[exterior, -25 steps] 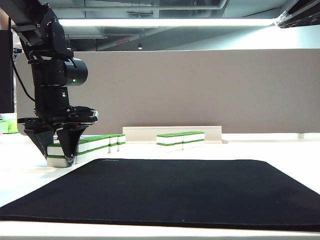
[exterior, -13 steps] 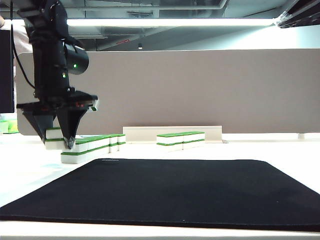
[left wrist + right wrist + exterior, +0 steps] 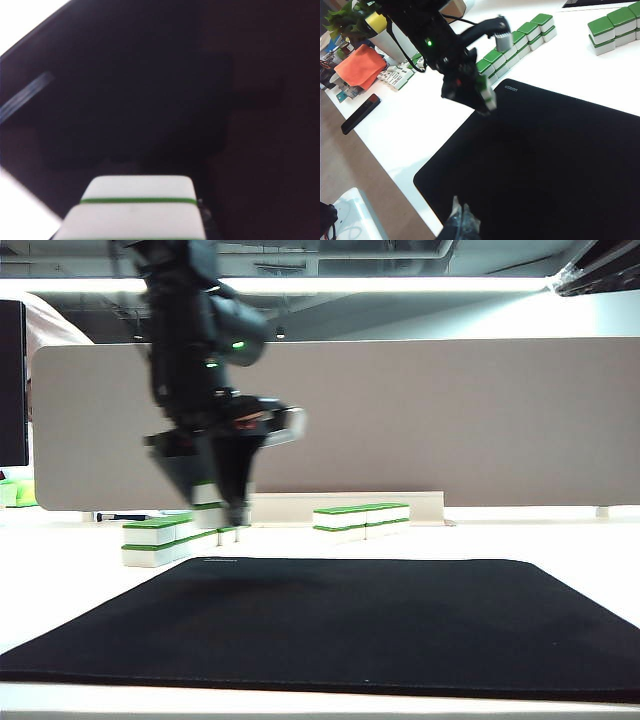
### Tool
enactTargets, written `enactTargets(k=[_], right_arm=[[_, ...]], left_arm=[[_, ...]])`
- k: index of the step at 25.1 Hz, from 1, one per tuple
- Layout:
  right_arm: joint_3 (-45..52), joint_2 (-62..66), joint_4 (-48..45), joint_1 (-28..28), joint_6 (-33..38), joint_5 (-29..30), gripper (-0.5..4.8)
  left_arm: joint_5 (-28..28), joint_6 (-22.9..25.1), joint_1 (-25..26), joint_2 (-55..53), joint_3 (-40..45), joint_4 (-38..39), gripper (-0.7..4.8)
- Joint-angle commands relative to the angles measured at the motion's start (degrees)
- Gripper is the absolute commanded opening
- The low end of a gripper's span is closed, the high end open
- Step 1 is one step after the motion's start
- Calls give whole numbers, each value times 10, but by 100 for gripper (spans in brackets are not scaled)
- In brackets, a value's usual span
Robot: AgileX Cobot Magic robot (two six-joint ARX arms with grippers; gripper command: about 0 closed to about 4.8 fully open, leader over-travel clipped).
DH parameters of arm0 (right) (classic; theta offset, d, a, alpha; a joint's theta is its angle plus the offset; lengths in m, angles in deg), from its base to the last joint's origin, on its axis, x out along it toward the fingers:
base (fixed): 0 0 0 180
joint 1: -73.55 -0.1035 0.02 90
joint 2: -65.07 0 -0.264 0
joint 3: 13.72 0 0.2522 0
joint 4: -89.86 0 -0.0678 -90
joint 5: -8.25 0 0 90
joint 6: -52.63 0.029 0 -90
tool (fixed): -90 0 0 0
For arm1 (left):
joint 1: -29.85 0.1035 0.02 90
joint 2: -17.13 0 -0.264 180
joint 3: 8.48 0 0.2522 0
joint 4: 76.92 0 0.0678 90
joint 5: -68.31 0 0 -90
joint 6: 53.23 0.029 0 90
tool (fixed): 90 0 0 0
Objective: Take a mahjong tile from the mahjong wall and then place it on the table close to you.
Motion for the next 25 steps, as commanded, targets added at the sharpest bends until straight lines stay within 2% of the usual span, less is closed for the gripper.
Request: enactTargets(k=[1,2,6,8,14,16,18,23,24,25], right_arm=[[-2,0,-6,1,-4,4,-1],[-2,0,-6,1,-4,4,-1],[-2,-1,-7,16,-4,4,-1],[-2,-1,-7,23,-4,5,-1],[-2,-1,-7,24,-4,4,-1],[-2,-1,-7,24,-4,4,-1],[-2,-1,-7,24,-4,5,-1],[-2,-2,-7,24,-4,5,-1],[-2,-2,-7,24,-4,5,-1],[-2,-2,-7,24,-4,5,-1]], left_arm=[[-3,53,-47,3,-2,-42,144],[-3,61,-57,2,-2,-48,144],[-5,163,-119,-9,0,-63,144],[-9,189,-138,-17,0,-63,144],[-10,194,-180,-56,0,-59,147],[-10,223,-198,-56,0,-66,147],[-10,229,-211,-61,0,-87,147],[-9,227,-215,-75,0,-110,148],[-10,227,-215,-76,0,-109,155],[-9,227,-215,-77,0,-109,186]])
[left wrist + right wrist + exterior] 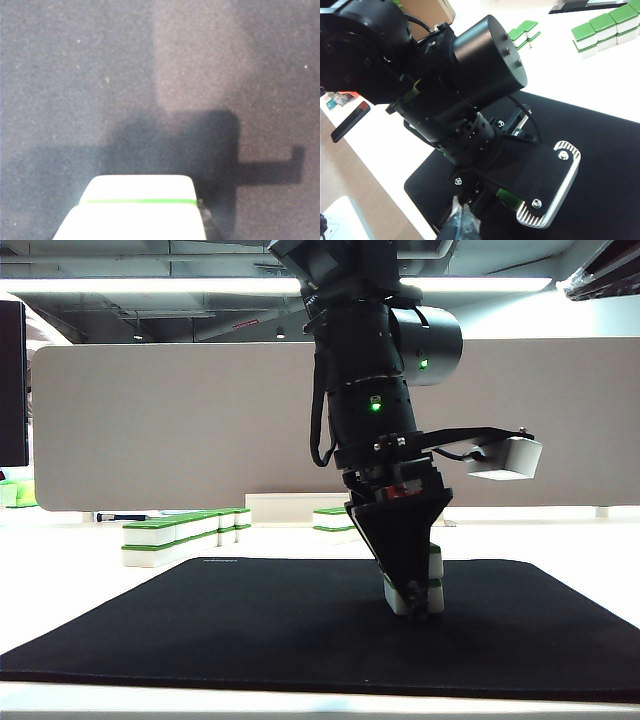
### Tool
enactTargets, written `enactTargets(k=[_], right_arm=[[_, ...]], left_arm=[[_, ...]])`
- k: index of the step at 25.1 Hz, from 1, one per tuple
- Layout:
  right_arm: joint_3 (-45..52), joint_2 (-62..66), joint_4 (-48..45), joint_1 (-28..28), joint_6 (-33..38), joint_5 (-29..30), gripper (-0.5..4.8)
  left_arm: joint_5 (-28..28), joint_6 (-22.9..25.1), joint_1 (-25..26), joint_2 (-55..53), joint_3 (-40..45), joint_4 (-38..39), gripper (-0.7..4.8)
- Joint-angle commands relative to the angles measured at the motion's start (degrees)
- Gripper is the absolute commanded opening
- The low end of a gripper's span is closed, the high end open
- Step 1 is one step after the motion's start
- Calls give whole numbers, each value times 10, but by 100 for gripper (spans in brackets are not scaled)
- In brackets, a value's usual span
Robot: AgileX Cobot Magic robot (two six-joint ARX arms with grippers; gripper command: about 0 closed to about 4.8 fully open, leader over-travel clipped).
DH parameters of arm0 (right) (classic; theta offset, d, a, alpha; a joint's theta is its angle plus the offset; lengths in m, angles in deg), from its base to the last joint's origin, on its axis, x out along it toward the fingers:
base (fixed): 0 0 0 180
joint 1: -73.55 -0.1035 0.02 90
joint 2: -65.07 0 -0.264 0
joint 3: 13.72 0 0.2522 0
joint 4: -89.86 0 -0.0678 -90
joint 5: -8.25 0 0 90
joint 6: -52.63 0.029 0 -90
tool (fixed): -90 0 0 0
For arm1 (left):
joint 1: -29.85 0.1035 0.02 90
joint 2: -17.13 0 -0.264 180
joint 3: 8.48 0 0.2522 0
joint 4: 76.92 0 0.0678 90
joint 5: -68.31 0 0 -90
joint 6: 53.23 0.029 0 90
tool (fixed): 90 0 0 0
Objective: Take a mahjong tile from the mahjong wall and then place it on the table close to you.
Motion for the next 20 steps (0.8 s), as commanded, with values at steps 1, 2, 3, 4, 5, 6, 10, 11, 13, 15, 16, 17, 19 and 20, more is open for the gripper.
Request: enactTargets(k=[1,2,3,4,5,6,10,11,13,15,16,17,19,20], right_arm=[[-2,-1,-7,-1,-2,4,-1],[-2,-1,-7,-1,-2,4,-1],[-2,-1,-7,-1,-2,4,-1],[-2,-1,-7,0,-2,4,-1],[-2,-1,-7,-1,-2,4,-1],[-2,-1,-7,-1,-2,4,-1],[-2,-1,-7,0,-2,4,-1],[-2,-1,-7,0,-2,4,-1],[-2,-1,-7,0,-2,4,-1],[-2,-1,-7,0,-2,4,-1],[-2,-1,-7,0,-2,4,-1],[-2,-1,-7,0,-2,4,-1],[-2,-1,-7,0,-2,4,-1],[-2,-1,-7,0,-2,4,-1]], left_arm=[[-4,0,-2,-3,0,-7,267],[-4,-1,-2,-3,0,-7,303],[-3,-4,-2,-3,0,-6,311],[-1,-4,-2,-3,0,-6,311],[-1,-4,-2,-3,0,-7,312],[1,-4,-2,-3,0,-6,315],[38,-26,0,6,-1,16,445],[37,-26,0,9,-1,22,446],[38,-26,1,17,-1,44,445],[50,-31,4,22,-5,70,445],[67,-35,8,27,-6,84,445],[99,-59,16,29,-11,101,444],[153,-110,37,29,-23,110,444],[175,-131,48,29,-28,109,444]])
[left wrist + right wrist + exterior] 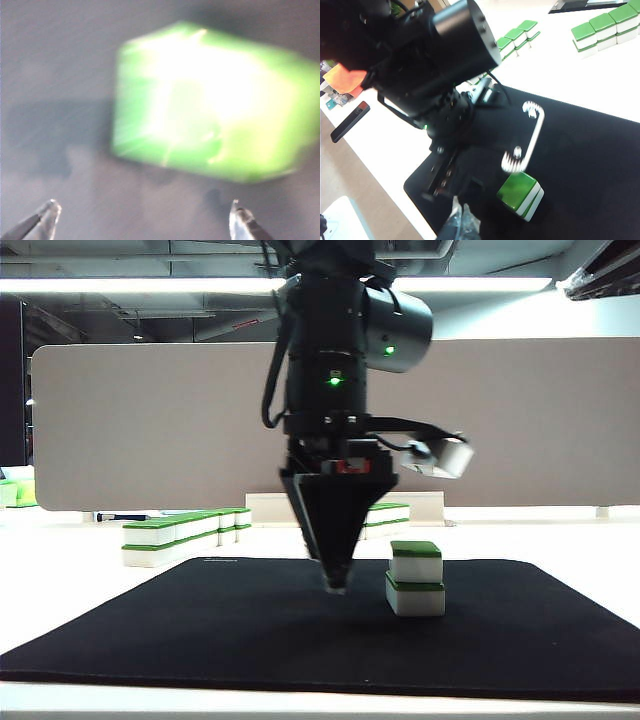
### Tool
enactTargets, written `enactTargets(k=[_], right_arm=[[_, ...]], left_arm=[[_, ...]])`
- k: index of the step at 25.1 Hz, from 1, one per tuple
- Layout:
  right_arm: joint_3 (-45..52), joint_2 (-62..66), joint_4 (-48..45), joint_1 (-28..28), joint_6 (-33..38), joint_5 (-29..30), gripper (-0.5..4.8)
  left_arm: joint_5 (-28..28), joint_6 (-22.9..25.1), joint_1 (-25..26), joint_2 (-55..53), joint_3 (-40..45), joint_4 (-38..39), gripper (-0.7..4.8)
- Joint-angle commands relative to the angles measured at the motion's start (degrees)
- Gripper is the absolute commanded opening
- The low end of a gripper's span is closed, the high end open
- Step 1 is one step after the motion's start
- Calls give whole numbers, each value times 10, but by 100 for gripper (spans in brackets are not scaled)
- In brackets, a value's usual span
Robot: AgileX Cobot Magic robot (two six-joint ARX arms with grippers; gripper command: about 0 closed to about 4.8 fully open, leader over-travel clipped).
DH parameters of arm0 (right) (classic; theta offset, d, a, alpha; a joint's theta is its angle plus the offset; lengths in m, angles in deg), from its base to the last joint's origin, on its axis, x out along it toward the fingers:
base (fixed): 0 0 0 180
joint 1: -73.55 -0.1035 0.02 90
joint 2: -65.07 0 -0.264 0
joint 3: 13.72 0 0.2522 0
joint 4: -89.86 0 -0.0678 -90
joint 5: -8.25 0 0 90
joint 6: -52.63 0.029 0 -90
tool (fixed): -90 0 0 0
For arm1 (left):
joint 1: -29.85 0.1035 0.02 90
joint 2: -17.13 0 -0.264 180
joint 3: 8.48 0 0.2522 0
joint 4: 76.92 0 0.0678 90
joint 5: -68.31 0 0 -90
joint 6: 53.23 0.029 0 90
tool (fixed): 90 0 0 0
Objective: Take a mahjong tile from the mahjong wall and then place it on the table close to you.
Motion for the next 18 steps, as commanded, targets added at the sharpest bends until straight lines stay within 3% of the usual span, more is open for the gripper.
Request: enactTargets(k=[1,4,13,18], right_arm=[[-2,-1,-7,-1,-2,4,-1],[-2,-1,-7,-1,-2,4,-1],[-2,-1,-7,-1,-2,4,-1],[-2,-1,-7,-1,-2,4,-1]], left_arm=[[68,-73,37,3,-22,5,444],[93,-124,76,3,-51,9,442],[93,-286,235,4,-94,23,433],[80,-311,274,3,-94,19,430]])
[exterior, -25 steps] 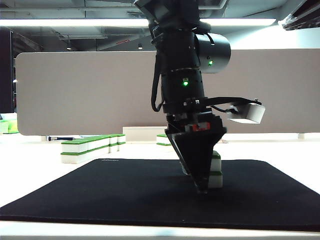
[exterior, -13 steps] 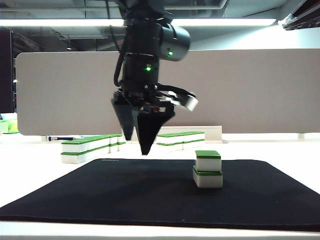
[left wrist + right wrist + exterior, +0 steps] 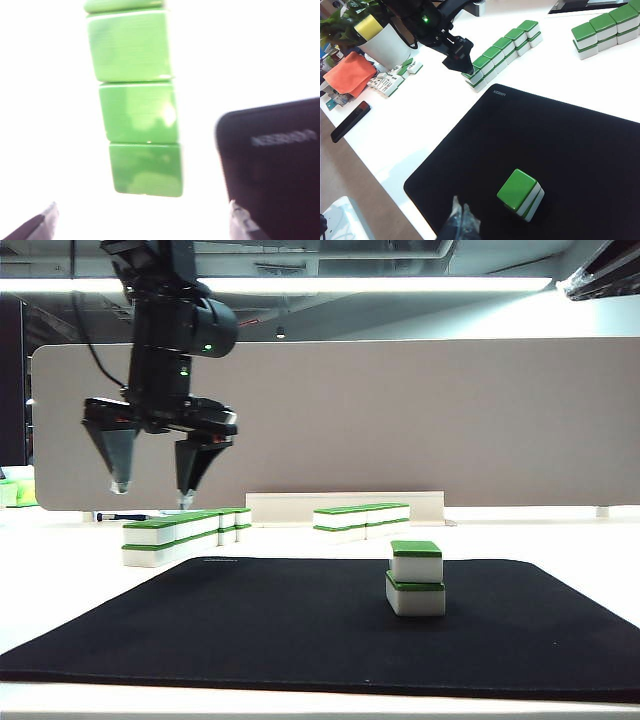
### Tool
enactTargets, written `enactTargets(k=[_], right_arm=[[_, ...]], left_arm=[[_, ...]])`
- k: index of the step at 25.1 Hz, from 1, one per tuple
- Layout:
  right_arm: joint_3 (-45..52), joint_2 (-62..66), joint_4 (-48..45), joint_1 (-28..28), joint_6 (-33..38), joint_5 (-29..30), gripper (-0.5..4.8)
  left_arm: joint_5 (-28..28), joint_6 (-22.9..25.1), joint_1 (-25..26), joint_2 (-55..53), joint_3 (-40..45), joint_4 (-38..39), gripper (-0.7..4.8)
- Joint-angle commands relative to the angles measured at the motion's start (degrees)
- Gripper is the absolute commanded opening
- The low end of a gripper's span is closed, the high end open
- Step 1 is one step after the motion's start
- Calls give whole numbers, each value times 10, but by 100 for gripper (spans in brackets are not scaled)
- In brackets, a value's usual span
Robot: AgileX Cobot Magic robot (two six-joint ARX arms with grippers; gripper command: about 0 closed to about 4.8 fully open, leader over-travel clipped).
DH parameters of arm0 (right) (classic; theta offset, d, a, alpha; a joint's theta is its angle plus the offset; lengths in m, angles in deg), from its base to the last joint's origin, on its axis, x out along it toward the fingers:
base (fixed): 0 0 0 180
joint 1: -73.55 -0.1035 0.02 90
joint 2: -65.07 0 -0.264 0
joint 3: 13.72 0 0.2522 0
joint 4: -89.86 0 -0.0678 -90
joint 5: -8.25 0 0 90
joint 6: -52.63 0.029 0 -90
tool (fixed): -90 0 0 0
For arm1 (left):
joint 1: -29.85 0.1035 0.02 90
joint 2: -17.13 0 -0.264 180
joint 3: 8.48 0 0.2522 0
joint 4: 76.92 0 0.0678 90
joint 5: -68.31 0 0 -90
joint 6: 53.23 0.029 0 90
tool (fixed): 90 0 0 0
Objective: Take a mahjong tile from the mahjong wall and then place it on the table close to you.
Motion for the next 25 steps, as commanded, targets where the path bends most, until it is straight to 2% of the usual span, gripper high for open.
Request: enactTargets(k=[1,14,16,20,22,24,25], right_arm=[[-2,0,-7,-1,-2,4,-1],[-2,-1,-3,-1,-2,4,-1],[-2,0,6,-1,-2,4,-1],[-2,-1,10,-1,-2,4,-1],[-2,-1,10,-1,-2,4,-1],[-2,-1,8,-1,-2,3,-1],[-2,-1,7,-1,-2,3,-1]], left_arm=[[-20,-7,10,3,-2,-7,430],[-36,-6,14,-29,0,-48,423],[-36,0,15,-30,0,-51,363],[-38,0,32,-31,0,-44,353],[-63,0,43,-31,0,-33,354],[-123,2,55,-31,0,-26,376],[-134,5,57,-32,0,-26,376]])
